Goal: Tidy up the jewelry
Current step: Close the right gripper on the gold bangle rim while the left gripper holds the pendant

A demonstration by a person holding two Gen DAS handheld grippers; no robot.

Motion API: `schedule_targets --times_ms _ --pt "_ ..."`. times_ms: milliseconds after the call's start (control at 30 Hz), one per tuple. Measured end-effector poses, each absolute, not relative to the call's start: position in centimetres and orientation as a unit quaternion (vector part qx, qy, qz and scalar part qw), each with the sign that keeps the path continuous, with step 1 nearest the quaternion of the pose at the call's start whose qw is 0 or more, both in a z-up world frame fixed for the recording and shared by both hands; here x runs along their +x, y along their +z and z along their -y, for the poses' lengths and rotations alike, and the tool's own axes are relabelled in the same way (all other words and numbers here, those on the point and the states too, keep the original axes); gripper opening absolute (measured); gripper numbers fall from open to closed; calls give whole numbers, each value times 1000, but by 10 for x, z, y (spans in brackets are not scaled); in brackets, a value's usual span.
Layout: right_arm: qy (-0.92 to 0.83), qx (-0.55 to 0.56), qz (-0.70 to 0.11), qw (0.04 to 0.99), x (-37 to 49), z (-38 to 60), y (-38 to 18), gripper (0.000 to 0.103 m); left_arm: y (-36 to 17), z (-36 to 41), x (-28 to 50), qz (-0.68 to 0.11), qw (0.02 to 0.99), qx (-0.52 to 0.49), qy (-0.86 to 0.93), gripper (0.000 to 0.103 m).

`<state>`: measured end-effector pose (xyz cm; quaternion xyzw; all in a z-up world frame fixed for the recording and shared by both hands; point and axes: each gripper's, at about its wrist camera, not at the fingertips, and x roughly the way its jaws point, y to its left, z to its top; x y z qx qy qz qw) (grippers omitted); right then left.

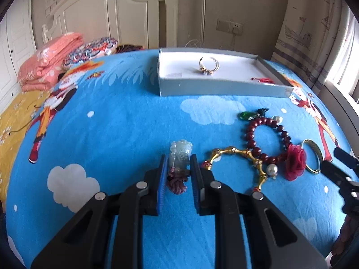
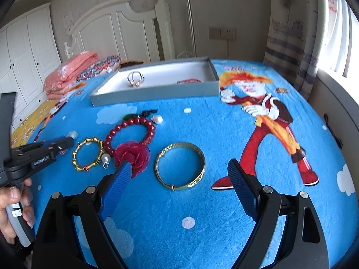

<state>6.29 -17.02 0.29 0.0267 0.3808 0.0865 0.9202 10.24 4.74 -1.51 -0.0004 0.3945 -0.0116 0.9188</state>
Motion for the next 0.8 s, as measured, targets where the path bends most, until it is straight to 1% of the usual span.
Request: schedule_targets --times_ms 233,333,600,700,767,800 --pt "68 3 -424 903 75 164 -8 81 -1 -47 94 -370 929 5 -11 20" --pt "66 0 -445 893 82 163 -14 77 2 -46 91 -366 931 3 -17 20" --pt "65 -27 -451 890 90 156 -17 75 3 -44 89 -361 932 0 -25 20" --pt "70 -31 -448 891 93 155 -16 68 2 -42 88 -361 932 0 -26 20" --pt "77 -34 -442 893 92 153 -14 54 2 -42 88 -360 932 0 -25 20" --pt "78 -36 -440 894 92 152 -14 54 2 -42 88 -360 933 0 -25 20"
